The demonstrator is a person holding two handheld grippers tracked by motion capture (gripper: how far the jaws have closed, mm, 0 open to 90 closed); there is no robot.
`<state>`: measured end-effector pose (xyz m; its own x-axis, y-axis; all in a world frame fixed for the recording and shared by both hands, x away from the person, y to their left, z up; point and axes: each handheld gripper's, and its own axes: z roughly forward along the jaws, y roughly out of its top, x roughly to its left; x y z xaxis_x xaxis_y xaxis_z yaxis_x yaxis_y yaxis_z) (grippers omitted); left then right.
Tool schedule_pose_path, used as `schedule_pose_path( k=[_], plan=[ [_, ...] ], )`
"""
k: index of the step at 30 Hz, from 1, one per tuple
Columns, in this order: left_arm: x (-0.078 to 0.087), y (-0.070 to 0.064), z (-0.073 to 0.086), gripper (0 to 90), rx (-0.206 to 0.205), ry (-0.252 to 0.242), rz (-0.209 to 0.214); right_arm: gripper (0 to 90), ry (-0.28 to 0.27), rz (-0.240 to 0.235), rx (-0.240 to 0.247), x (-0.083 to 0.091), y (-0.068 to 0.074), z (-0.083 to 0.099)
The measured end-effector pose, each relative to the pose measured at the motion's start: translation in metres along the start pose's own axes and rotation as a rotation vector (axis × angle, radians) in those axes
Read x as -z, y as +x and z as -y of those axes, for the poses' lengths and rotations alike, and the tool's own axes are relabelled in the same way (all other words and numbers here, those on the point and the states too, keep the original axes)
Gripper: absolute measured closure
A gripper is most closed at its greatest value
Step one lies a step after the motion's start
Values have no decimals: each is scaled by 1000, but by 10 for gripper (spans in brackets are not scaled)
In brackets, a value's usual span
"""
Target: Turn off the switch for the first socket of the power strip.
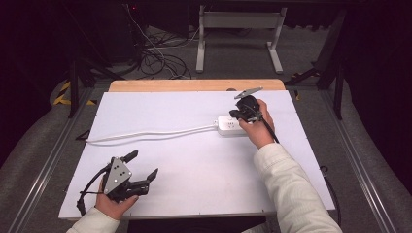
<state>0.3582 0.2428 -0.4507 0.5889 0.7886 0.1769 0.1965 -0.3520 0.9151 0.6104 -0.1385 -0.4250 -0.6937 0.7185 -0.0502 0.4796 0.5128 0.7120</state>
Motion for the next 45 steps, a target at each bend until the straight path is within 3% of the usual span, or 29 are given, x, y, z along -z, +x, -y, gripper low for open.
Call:
schedule_pose_path(
  k=[19, 45],
  plan=[
    [-1, 1, 0, 162, -6, 6, -1, 900, 35, 7, -13, -22, -4, 5],
    [-1, 1, 0, 162, -7, 7, 0, 900, 47, 30, 1, -28, 0, 6]
  ],
)
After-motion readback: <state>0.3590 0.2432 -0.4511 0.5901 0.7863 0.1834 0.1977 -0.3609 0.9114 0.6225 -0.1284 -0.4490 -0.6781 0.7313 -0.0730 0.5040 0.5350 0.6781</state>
